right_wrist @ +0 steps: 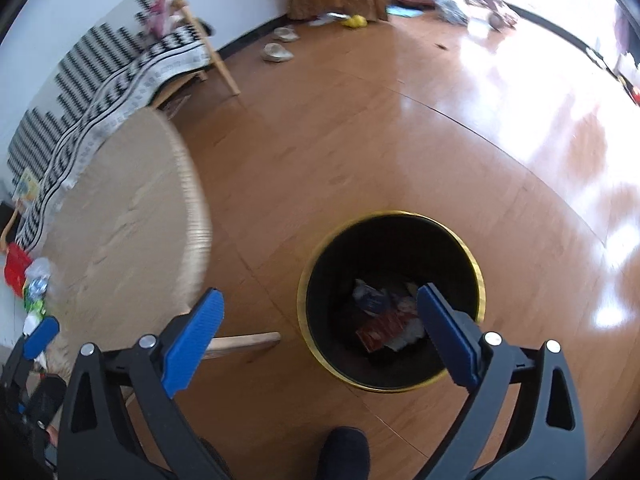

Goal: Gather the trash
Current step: 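Move both empty tools back over the table, then grasp the white-green wrapper with the left tool while the right tool grasps the green wipes pack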

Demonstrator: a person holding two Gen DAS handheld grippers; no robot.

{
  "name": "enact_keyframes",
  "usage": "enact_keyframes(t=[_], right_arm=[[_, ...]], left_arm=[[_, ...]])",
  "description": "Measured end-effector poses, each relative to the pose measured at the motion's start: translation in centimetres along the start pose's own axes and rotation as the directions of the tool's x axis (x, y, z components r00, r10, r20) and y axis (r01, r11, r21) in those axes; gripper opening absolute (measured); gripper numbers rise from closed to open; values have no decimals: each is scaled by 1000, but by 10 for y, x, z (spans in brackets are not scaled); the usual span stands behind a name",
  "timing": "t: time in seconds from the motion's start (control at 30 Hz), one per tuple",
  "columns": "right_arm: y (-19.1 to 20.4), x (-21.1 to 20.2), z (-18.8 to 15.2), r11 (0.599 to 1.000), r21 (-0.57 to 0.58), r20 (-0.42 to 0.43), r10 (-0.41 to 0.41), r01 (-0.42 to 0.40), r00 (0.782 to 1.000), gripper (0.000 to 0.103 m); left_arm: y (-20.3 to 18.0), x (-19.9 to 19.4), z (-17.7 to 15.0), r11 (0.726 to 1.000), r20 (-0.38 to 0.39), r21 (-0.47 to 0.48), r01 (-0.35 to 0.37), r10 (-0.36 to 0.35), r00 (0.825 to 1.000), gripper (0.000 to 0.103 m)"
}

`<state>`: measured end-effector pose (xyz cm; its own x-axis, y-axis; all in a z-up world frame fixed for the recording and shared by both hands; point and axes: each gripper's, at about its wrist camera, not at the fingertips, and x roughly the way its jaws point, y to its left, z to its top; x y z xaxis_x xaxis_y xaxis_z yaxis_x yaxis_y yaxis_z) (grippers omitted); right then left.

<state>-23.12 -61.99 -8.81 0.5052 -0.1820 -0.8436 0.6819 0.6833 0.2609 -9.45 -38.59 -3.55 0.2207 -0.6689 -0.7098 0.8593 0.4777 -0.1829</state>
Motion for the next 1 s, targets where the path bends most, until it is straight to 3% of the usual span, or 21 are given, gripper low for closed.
enact_keyframes(t=[0.23,0.43,0.57,0.77,0.87,1.0], right_arm=[[137,2,-4,967,-195,-21,166,-167,986,94],[276,3,-32,873,-372,-97,301,-315,949,94],[347,12,-57,817,-456,-148,321,-353,935,94],[404,31,-82,771,-520,-207,304,-368,930,94],[416,40,-85,771,-520,-215,298,-367,930,94],[422,50,-83,786,-492,-224,301,-374,927,94]], left_arm=[[79,-71,-16,984,64,-102,-144,151,987,92],[169,-138,-60,928,58,-225,-297,317,947,92],[223,-176,-105,874,23,-259,-412,432,902,92],[262,-197,-134,840,-11,-298,-453,472,882,95],[271,-179,-131,845,-41,-294,-447,456,889,95],[274,-148,-127,844,-85,-262,-469,464,882,95]])
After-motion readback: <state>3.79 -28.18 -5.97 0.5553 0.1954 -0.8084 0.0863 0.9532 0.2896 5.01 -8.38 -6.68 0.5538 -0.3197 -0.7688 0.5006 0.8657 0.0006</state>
